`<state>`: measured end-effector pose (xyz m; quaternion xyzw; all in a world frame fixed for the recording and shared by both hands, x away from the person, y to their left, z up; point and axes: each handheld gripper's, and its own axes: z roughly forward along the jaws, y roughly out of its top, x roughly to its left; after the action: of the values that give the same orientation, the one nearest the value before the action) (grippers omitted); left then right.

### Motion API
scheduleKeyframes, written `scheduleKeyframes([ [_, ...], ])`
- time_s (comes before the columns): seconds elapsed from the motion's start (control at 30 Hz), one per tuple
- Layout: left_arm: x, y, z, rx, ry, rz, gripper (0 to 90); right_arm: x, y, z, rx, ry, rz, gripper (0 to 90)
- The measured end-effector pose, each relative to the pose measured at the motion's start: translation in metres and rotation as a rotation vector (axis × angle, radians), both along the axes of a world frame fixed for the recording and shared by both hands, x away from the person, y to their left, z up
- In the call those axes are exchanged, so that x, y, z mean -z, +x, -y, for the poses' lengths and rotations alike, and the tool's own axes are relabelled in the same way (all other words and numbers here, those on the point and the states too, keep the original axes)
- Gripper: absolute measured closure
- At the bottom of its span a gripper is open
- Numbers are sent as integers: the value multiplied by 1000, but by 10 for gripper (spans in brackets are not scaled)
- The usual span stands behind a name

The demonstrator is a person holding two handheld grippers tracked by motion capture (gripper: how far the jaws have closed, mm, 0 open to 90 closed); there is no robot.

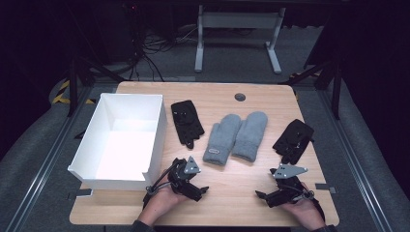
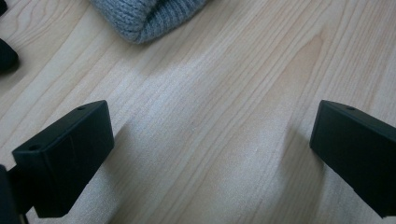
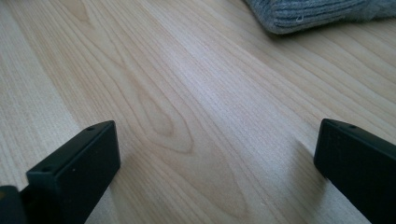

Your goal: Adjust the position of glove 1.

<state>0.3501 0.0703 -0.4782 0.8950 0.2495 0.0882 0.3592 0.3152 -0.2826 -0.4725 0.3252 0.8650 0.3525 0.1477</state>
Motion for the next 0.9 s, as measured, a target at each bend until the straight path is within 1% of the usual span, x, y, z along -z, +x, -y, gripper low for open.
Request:
scheduleKeyframes([
  [0.13,0,0,0,0,2,-1,0,0,1,0,-8,-2,-4,8],
  [0.17,0,0,0,-1,2,-1,0,-2,2,0,-8,-7,-14,15],
  [0.2,0,0,0,-1,0,-2,0,-4,5,-1,-15,-11,-26,48],
  [0.23,0,0,0,-1,0,-2,0,-4,5,-1,-15,-11,-26,48],
  [0.27,0,0,0,-2,0,-3,0,-6,7,-1,-17,-13,-33,70],
  [0.33,0,1,0,1,0,-1,0,-11,12,-3,-10,-18,-26,110],
  [0.37,0,1,1,-1,-1,-3,0,-14,14,-3,-14,-7,-30,162],
  [0.4,0,1,1,-1,1,1,0,-17,17,-4,-18,9,-27,193],
  [0.43,0,2,1,1,2,1,0,-19,20,-5,-16,15,-19,252],
  [0.47,0,2,1,1,2,1,0,-21,23,-5,-25,18,-21,335],
  [0.5,0,2,1,1,2,0,0,-23,25,-6,-31,23,-8,381],
  [0.53,0,2,1,2,2,0,0,-27,29,-7,-32,38,7,494],
  [0.57,0,2,2,3,2,-3,0,-27,29,-7,-32,38,7,494],
  [0.6,0,2,2,2,1,-3,0,-32,35,-9,-32,55,19,608],
  [0.67,0,2,2,2,1,-3,0,-36,42,-12,-39,68,30,703],
  [0.7,0,2,2,2,1,-3,0,-36,42,-12,-39,68,30,703],
  [0.73,0,2,2,1,1,-2,0,-37,44,-13,-42,73,31,756],
  [0.83,0,2,2,1,2,-2,0,-40,57,-17,-51,95,21,876],
  [0.87,0,2,2,0,2,-2,0,-41,64,-19,-52,100,22,900],
  [0.9,0,2,2,0,2,-2,0,-41,64,-19,-52,100,22,900],
])
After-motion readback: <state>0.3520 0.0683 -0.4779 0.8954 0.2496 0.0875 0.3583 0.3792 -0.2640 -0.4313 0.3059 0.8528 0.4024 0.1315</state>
